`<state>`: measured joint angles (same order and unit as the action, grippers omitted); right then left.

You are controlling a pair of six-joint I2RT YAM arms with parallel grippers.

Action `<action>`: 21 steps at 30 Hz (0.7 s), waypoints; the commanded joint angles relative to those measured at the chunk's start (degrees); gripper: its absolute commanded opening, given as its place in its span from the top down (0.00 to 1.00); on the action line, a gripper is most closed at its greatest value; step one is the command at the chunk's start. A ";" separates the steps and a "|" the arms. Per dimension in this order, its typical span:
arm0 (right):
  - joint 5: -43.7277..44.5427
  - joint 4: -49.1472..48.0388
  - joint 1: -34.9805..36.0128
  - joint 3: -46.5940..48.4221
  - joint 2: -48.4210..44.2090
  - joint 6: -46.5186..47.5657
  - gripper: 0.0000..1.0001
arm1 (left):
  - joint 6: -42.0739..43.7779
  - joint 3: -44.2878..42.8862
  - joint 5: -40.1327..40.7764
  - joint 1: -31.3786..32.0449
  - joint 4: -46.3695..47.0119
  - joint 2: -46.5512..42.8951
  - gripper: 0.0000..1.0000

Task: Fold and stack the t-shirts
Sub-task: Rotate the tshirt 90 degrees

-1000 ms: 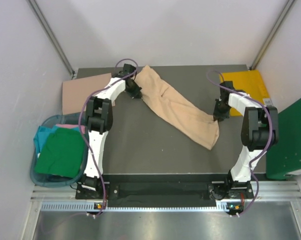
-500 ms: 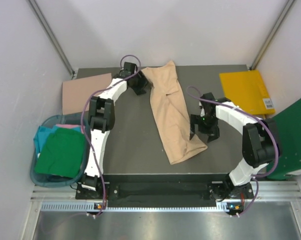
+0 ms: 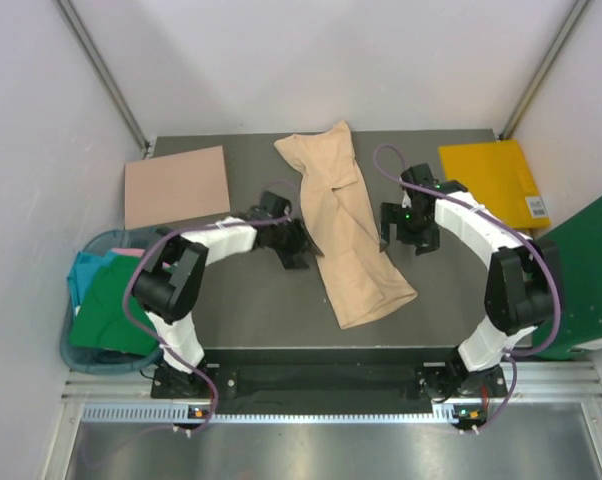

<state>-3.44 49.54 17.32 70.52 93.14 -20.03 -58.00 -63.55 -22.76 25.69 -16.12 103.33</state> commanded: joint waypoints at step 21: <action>-3.32 -8.05 -9.68 -0.29 -2.79 0.96 0.00 | -7.22 1.58 9.22 25.37 -26.92 2.43 1.00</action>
<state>-4.49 43.07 7.68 73.36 94.83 -19.51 -66.87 -63.86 -22.63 51.11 -25.87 108.97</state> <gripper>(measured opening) 0.993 0.024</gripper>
